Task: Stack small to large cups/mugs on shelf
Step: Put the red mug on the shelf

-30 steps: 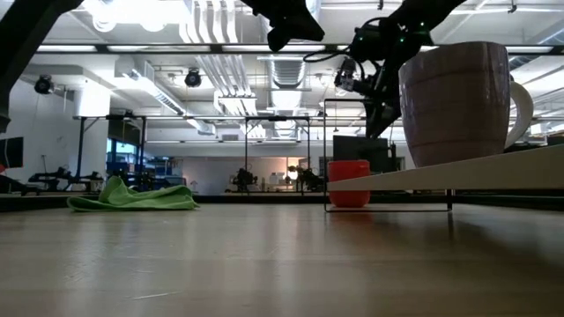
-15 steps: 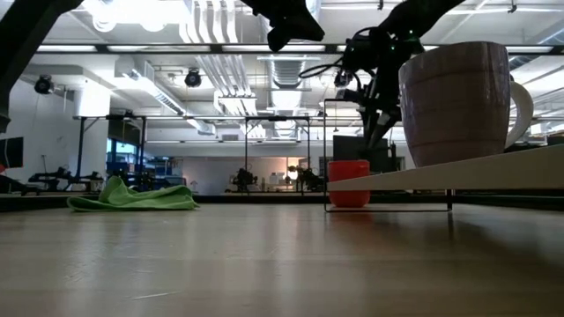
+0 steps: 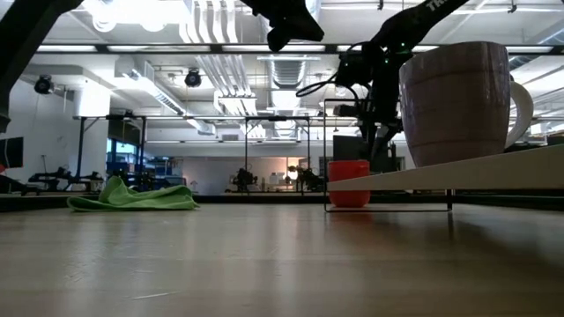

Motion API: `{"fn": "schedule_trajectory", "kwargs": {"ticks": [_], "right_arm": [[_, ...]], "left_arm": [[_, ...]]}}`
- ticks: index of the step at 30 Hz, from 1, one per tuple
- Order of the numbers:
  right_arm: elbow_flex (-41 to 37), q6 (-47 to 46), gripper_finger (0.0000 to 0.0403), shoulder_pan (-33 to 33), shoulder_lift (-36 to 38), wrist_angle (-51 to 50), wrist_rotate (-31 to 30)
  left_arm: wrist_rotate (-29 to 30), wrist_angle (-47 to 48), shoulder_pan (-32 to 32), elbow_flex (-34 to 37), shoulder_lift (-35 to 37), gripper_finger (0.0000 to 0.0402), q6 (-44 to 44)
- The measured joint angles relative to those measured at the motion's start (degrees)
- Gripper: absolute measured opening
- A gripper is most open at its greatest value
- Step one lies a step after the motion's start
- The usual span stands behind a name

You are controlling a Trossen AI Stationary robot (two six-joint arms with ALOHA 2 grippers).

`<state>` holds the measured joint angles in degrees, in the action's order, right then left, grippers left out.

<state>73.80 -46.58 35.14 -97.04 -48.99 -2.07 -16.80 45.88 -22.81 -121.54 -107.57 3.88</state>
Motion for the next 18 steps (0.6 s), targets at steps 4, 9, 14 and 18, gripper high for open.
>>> {"fn": "schedule_trajectory", "kwargs": {"ticks": [4, 9, 14, 18], "right_arm": [[-0.04, -0.78, 0.0047, 0.0, -0.67, 0.18, 0.55], [-0.04, -1.01, 0.0047, 0.0, -0.67, 0.46, 0.55], [-0.04, -1.01, 0.0047, 0.0, -0.67, 0.74, 0.55], [-0.04, -2.07, 0.0047, 0.0, -0.67, 1.91, 0.55]], "left_arm": [[-0.07, 0.22, 0.0, 0.02, 0.0, 0.0032, 0.0], [-0.07, 0.22, 0.0, 0.02, 0.0, 0.0032, 0.02], [-0.06, 0.22, 0.0, 0.02, 0.0, 0.0032, 0.04], [-0.04, 0.22, 0.0, 0.02, 0.0, 0.0032, 0.07]]}}
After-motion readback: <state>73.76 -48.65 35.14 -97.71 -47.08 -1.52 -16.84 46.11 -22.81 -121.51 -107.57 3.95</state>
